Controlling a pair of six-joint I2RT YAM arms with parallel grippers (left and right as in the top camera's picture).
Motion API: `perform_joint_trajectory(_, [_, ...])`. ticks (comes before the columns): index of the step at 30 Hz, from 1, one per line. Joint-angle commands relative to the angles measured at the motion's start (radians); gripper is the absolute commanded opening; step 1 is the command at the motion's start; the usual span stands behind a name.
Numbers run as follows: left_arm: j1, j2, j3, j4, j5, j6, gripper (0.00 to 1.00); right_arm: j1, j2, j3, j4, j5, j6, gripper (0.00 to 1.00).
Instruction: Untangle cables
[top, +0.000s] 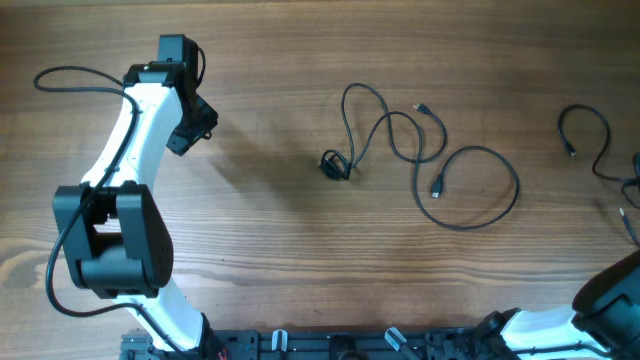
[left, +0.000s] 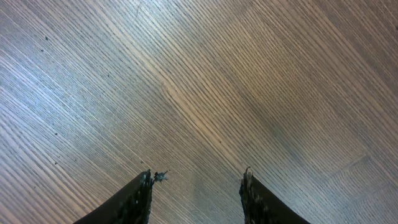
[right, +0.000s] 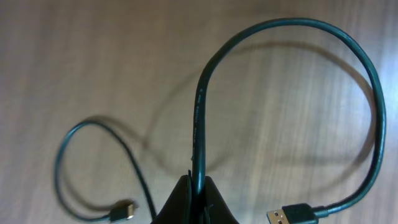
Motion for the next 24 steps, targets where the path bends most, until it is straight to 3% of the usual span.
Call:
perform_joint_trajectory(1, [0.005,0.013,-0.001,0.000,-0.016,0.000,0.48,0.015,0.011,0.003,0.015,-0.098,-0.123,0.17])
perform_joint_trajectory(2, [0.005,0.013,-0.001,0.000,-0.016,0.000,0.48,0.016,0.011,0.003,0.014,-0.097,-0.126,0.27])
perform_joint_trajectory(4, [0.005,0.013,-0.001,0.000,-0.016,0.000,0.49,0.018,0.011,0.003,0.014,-0.098,-0.125,0.60])
perform_joint_trajectory(5, [0.005,0.013,-0.001,0.000,-0.016,0.000,0.49,0.018,0.011,0.003,0.014,-0.098,-0.125,0.69])
perform_joint_trajectory(7, [0.005,0.013,-0.001,0.000,-0.016,0.000,0.49,0.018,0.011,0.003,0.014,-0.098,-0.125,0.76])
perform_joint_trajectory(12, [0.005,0.013,-0.001,0.000,-0.016,0.000,0.49,0.018,0.011,0.002,0.009,-0.098,-0.125,0.80])
perform_joint_trajectory(14, [0.005,0.013,-0.001,0.000,-0.016,0.000,0.49,0.018,0.011,0.002,0.008,-0.117,-0.125,0.70])
perform_joint_trajectory(15, [0.005,0.013,-0.001,0.000,-0.016,0.000,0.49,0.018,0.011,0.002,0.009,-0.138,-0.126,0.59])
perform_joint_trajectory(17, [0.005,0.013,-0.001,0.000,-0.016,0.000,0.49,0.018,0.011,0.002,0.009,-0.170,-0.127,0.17])
perform_joint_trajectory(18, [0.005,0.013,-0.001,0.000,-0.016,0.000,0.49,0.019,0.011,0.002,0.009,-0.184,-0.142,0.04])
perform_joint_trajectory(24, [0.005,0.013,-0.001,0.003,-0.001,0.001,0.49,0.034,0.011,0.002,-0.016,-0.204,-0.172,0.04])
